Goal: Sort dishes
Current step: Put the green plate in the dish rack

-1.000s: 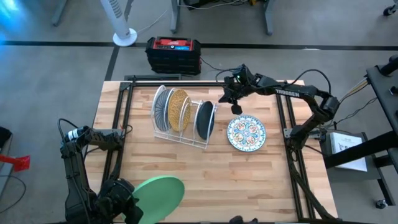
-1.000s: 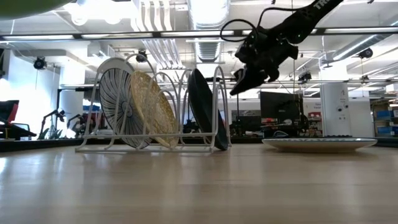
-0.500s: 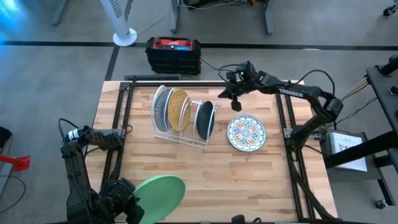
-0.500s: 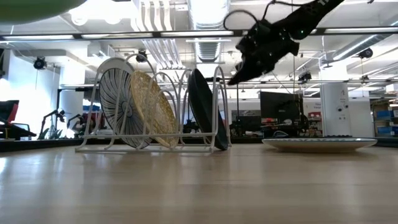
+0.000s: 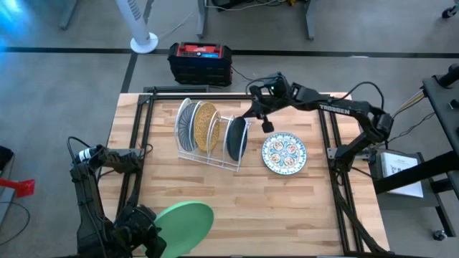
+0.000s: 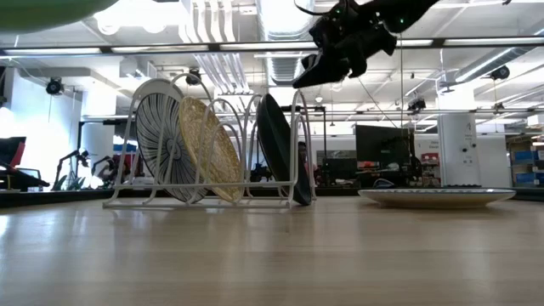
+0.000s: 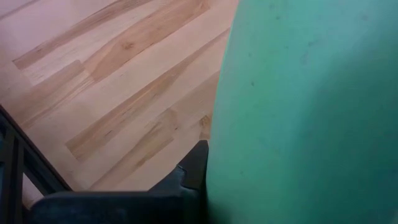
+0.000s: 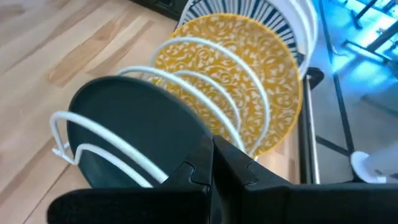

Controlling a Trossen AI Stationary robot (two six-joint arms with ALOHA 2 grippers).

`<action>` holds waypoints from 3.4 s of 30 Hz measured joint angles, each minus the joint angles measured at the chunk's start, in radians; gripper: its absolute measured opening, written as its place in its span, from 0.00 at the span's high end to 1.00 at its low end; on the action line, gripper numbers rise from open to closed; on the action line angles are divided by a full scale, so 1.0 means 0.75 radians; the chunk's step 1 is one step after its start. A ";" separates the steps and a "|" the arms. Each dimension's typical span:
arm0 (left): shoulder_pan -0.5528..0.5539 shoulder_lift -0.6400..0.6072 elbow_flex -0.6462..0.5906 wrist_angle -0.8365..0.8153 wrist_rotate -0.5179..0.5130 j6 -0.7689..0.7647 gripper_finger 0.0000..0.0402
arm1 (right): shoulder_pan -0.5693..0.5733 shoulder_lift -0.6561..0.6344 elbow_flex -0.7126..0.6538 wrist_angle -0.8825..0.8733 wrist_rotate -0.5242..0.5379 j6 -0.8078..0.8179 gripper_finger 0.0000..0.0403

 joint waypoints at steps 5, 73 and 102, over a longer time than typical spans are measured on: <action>0.000 0.000 0.000 -0.001 0.003 0.011 0.89 | 0.002 0.026 0.206 -0.321 -0.009 0.103 1.00; 0.002 0.003 0.000 -0.001 -0.023 0.173 0.89 | 0.346 0.162 0.507 -0.803 0.458 0.595 1.00; 0.001 0.052 -0.001 0.001 0.005 0.165 0.89 | 0.392 0.183 0.453 -0.945 0.678 0.689 1.00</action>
